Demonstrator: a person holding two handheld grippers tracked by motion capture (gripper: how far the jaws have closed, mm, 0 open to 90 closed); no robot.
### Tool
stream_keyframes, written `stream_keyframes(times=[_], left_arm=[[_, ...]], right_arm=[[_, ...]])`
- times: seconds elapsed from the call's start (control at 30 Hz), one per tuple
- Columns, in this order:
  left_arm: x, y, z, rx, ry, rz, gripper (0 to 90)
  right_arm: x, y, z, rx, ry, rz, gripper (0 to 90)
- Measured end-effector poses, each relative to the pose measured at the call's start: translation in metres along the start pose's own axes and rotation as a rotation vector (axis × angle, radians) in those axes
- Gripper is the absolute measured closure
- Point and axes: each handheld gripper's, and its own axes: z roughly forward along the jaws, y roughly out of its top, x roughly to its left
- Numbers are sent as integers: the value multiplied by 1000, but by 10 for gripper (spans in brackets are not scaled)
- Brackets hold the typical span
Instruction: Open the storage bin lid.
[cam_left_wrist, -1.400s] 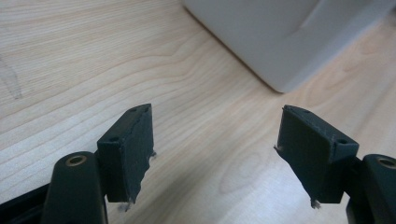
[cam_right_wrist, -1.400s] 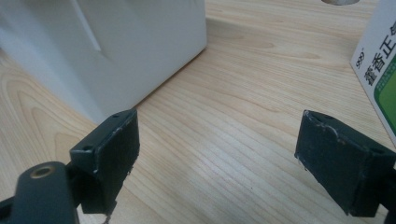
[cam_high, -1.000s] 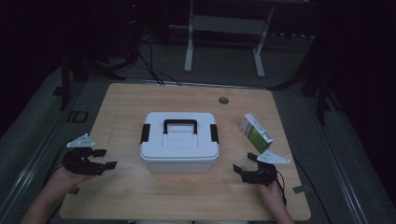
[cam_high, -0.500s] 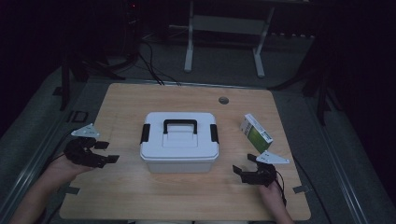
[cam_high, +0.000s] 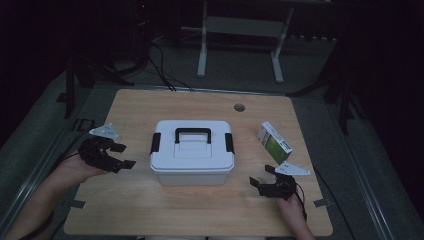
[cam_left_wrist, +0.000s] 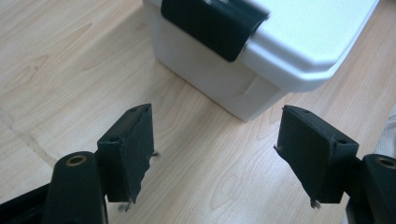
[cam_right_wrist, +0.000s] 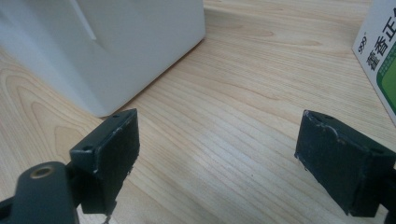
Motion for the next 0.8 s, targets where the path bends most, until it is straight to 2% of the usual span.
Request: stream_keyframes(times=[0.13,0.37,0.4,0.47,0.5,0.6,0.67,0.7,0.8], left_arm=[[-4,14,-1,14,11,35,274],[-12,35,1,31,-6,79,274],[-13,38,1,35,5,92,274],[-14,44,1,27,-14,95,274],[-15,46,1,28,-3,97,275],[-17,55,4,61,8,126,275],[-18,58,4,63,-3,127,274],[-18,67,4,72,1,138,274],[-18,79,6,89,-7,154,275]], right_arm=[[0,0,0,3,-2,0,134],[0,-1,1,9,-1,-4,134],[0,-1,1,9,-1,-4,134],[0,-1,1,8,-1,-2,134],[0,-1,1,8,-1,-3,134],[0,-1,1,8,0,-4,134],[0,-1,1,10,5,0,134],[0,-1,1,12,8,2,134],[0,-1,2,14,13,-1,135]])
